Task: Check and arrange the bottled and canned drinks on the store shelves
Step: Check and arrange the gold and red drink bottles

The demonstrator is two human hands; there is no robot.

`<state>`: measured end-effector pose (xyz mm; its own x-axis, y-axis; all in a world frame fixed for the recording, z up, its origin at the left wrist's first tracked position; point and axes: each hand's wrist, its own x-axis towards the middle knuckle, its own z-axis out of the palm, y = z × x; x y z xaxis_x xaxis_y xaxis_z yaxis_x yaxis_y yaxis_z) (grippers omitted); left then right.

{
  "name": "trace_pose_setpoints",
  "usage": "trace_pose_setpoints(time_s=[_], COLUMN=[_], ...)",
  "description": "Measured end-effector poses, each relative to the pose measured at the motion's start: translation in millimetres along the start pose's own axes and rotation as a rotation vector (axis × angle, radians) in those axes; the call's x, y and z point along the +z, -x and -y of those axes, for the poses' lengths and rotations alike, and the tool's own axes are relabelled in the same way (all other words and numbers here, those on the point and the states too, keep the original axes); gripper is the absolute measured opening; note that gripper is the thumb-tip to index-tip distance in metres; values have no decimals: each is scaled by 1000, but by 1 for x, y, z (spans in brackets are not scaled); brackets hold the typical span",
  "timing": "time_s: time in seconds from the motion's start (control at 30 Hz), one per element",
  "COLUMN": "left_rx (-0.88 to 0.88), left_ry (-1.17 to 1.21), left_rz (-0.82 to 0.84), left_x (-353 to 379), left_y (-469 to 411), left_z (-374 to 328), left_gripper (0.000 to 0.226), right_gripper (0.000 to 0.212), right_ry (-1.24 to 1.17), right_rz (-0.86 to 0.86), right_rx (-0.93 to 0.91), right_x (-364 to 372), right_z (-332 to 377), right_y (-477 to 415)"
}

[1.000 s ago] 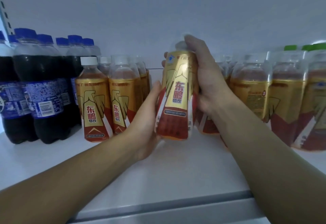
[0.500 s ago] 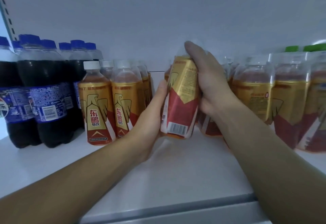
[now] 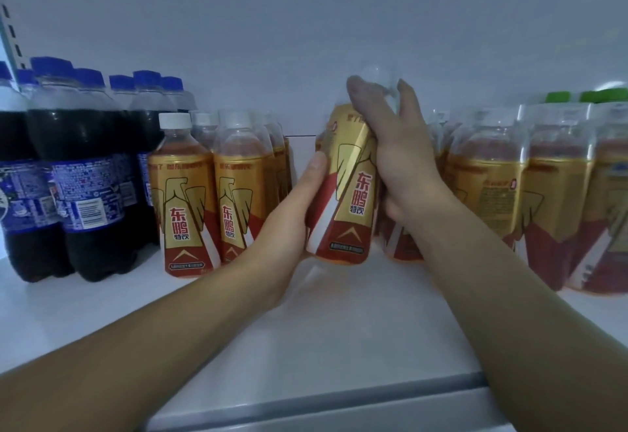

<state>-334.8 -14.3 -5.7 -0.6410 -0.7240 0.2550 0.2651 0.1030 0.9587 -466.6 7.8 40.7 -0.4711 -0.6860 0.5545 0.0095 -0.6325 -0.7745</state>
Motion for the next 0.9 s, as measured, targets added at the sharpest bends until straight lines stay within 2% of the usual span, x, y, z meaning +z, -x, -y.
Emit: trace_pose_setpoints(time_s=[0.03,0.07,0.13,0.17,0.2,0.23,0.37,0.47,0.53,0.63,0.67,0.73,0.8,0.83,0.9], left_rx=[21,29,-38,-105,-159,-180,-79,-1,24,-66,-107,-158,-128,-91,-40], left_ry=[-12,7,139,207,244,246,111,44,21,144,189,252,204,156,58], left_rz=[-12,-18,-2,12,31,51,18,-1,-35,-1,24,110,110,79,5], left_x=[0,1,0,0,0,-1,-2,-2,-2,-3,-3,-4,-4,-3,0], left_y=[1,1,1,2,4,4,0,-4,-3,-4,-3,1,2,-3,-9], left_z=[0,-1,-1,-2,-3,-2,-2,1,4,1,-1,-2,1,-2,-9], left_gripper=[46,45,51,54,57,58,59,51,45,57,64,69,69,68,67], right_gripper=[40,43,86,102,109,107,71,60,63,100,104,81,55,48,54], right_ry=[32,30,-92,-148,-164,-159,-154,26,85,-21,-71,-110,-113,-109,1], right_rz=[-7,8,102,146,160,161,86,19,19,135,164,154,111,91,52], right_rx=[-22,-13,86,141,168,166,-45,-189,-160,84,129,135,81,39,-86], right_x=[0,0,1,3,4,4,-2,0,-1,2,3,2,-1,-1,-2], right_z=[-1,-2,-2,0,2,3,3,0,-5,-2,-1,1,4,5,6], right_y=[0,-1,-3,-2,0,0,-1,0,-1,-2,-1,2,3,4,4])
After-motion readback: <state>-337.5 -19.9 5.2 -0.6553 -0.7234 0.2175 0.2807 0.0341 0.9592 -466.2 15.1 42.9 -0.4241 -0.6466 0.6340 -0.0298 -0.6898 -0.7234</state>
